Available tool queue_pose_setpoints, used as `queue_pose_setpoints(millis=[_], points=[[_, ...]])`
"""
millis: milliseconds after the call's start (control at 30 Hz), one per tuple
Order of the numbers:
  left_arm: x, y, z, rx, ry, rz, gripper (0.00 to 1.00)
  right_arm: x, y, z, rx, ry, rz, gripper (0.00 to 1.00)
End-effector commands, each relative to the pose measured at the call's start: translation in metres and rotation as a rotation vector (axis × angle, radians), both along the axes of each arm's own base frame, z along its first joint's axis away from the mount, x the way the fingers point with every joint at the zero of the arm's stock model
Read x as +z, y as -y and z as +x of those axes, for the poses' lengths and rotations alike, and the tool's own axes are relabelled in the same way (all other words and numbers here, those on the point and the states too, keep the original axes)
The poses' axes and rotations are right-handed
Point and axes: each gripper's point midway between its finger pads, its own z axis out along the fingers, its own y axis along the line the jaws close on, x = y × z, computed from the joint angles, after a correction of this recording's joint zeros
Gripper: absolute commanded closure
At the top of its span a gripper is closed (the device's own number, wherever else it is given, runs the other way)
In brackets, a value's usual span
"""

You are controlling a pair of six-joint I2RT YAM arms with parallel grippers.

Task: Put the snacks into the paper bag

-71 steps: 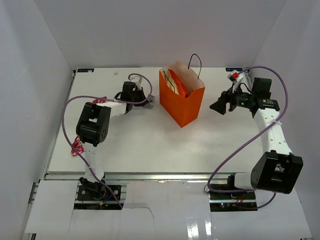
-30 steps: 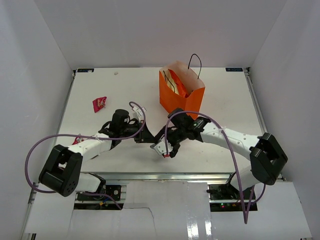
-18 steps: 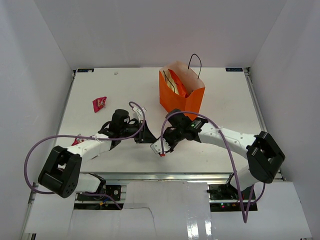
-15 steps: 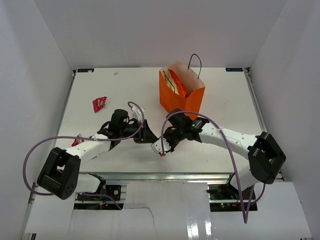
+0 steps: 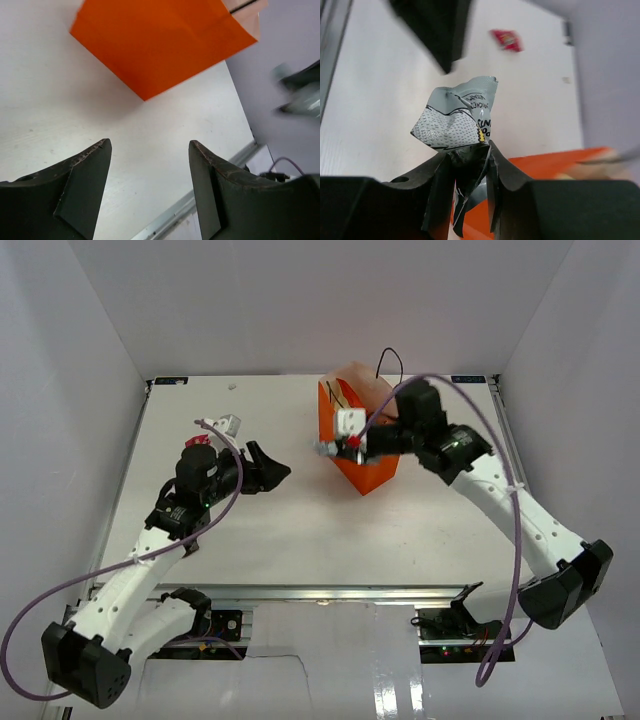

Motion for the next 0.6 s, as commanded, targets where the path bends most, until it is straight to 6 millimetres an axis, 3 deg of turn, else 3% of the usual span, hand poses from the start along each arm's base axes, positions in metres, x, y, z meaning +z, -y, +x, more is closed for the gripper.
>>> queue_pose_setpoints(millis=[0, 33, 100, 167, 200, 333, 433, 567], points=[[-0.012, -0.042, 0.004, 0.218, -0.018, 0.098, 0.27, 0.121, 0.013, 0.014, -0.141, -0.123, 0.281, 0.89], [-0.014, -0.047, 0.002, 0.248, -0.028, 0.095, 0.27, 0.149, 0.02, 0.023, -0.187, -0.115, 0.336, 0.89], [-0.018, -0.054, 0.0, 0.302, -0.048, 0.076, 0.27, 0.164, 0.04, 0.062, -0.38, -0.184, 0.423, 0.89], [-0.025, -0.067, -0.004, 0.374, -0.063, 0.076, 0.27, 0.159, 0.054, 0.092, -0.517, -0.224, 0.451, 0.85], [-0.028, -0.069, -0.006, 0.392, -0.078, 0.06, 0.27, 0.153, 0.061, 0.108, -0.598, -0.215, 0.449, 0.85], [-0.052, -0.078, -0.017, 0.446, -0.156, 0.05, 0.27, 0.09, 0.066, 0.16, -0.759, -0.279, 0.356, 0.85], [-0.062, -0.085, -0.023, 0.486, -0.197, 0.053, 0.27, 0.063, 0.066, 0.181, -0.817, -0.304, 0.323, 0.84], [-0.061, -0.094, -0.03, 0.525, -0.197, 0.046, 0.27, 0.04, 0.08, 0.202, -0.924, -0.312, 0.301, 0.73]])
